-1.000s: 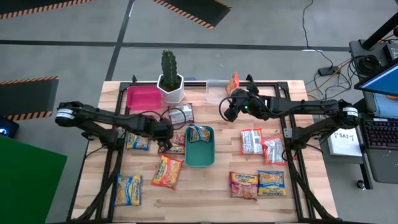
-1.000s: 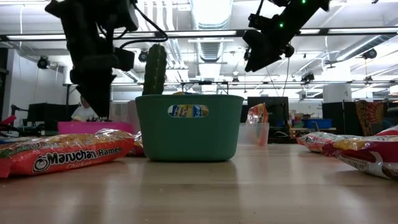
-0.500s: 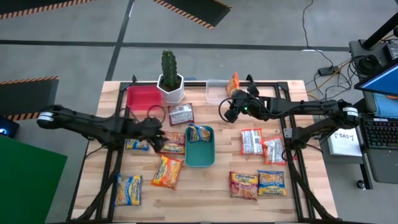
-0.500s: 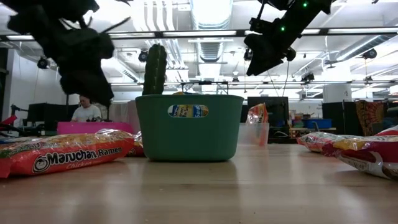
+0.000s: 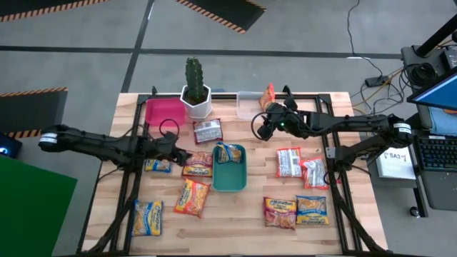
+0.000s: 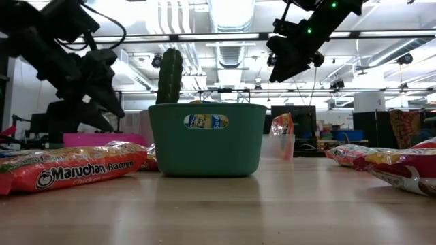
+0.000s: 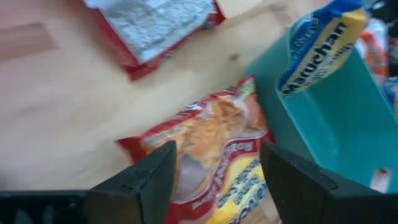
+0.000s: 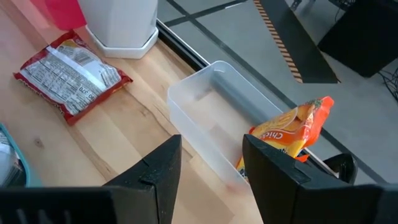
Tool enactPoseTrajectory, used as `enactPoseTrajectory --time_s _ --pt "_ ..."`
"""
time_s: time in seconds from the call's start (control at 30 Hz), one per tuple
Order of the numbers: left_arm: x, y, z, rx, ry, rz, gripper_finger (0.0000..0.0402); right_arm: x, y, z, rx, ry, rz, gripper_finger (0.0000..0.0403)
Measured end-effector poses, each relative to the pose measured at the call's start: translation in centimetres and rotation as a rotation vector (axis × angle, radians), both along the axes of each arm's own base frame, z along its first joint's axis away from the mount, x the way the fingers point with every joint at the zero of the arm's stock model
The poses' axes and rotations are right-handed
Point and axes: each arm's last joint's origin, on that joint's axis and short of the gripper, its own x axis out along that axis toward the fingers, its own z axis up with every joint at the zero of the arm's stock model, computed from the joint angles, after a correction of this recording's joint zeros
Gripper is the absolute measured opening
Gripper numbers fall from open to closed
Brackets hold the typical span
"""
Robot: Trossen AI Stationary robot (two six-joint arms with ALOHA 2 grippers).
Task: Sort Maruchan noodles
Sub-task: Put the red noodle pack into the pink bin
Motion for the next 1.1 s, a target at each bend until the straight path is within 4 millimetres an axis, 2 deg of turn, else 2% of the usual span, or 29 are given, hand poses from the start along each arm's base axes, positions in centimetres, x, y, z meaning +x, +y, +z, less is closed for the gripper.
enactPoseTrajectory --time_s 0.17,0.3,0.57,0.77,1.1 --pt "-0.6 0.1 -1.5 0.003 0.042 0.018 0.0248 0.0 0.0 0.0 0.001 0.001 0.002 0.016" --pt "-0.9 0.2 -1.9 0.029 0.055 0.047 0.0258 0.0 0.0 -0.1 0.001 0.003 0.002 0.016" --pt "-0.6 0.2 -3.1 0.049 0.046 0.028 0.0256 0.0 0.0 -0.1 0.0 0.003 0.003 0.016" --pt "0.0 0.2 -4.0 0.05 -0.017 0.028 0.0248 0.0 0.0 -0.1 0.0 0.003 0.003 0.016" --pt "1.0 0.2 -5.1 0.056 -0.01 0.021 0.0243 0.0 0.0 -0.1 0.001 0.002 0.001 0.016"
